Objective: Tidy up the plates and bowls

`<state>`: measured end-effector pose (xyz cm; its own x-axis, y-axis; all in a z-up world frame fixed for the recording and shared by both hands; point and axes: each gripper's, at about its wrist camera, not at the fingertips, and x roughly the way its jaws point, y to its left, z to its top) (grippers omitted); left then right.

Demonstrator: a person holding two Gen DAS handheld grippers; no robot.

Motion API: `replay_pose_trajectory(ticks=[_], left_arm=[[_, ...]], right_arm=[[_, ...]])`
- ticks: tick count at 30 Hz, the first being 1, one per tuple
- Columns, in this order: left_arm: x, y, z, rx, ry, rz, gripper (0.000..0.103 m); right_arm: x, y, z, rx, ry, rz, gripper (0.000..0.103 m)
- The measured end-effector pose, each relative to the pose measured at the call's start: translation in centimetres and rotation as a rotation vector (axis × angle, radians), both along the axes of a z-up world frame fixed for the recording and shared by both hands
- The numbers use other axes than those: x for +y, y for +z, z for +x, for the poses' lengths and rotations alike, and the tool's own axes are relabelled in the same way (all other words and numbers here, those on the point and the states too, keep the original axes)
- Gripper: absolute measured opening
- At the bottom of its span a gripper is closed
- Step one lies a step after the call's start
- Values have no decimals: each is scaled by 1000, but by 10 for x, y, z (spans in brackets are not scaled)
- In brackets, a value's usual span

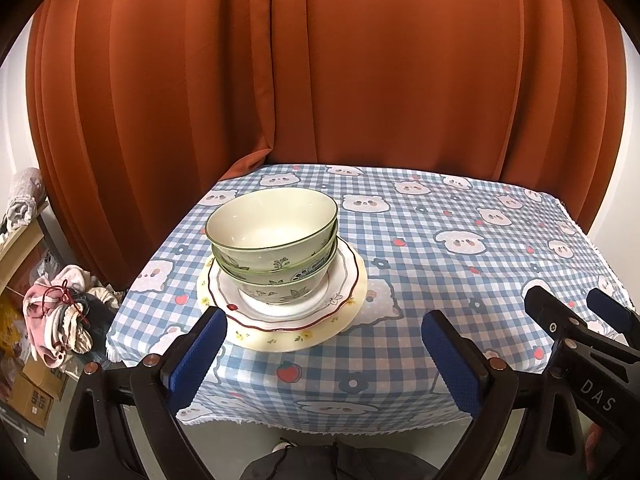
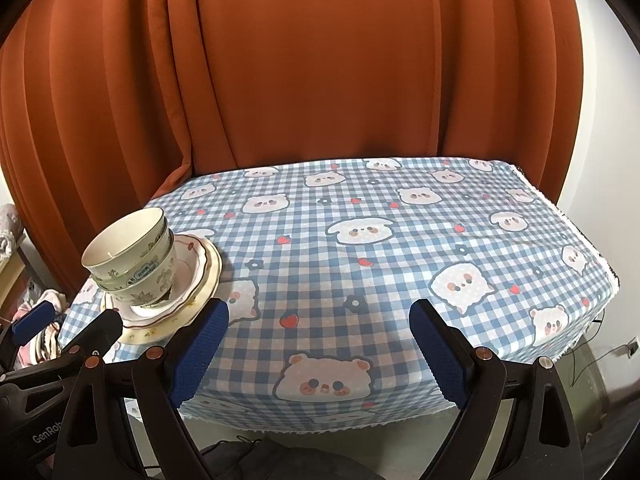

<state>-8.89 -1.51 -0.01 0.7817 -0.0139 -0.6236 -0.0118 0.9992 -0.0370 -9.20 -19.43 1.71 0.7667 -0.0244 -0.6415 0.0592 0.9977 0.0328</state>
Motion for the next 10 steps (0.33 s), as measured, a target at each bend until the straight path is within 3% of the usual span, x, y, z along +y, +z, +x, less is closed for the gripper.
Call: replay_pose_trajectory(ticks=[10], left_arm=[[-5, 0, -2, 0, 10, -5, 100]], right_arm=[[-3, -1, 1, 1, 1, -3, 94]])
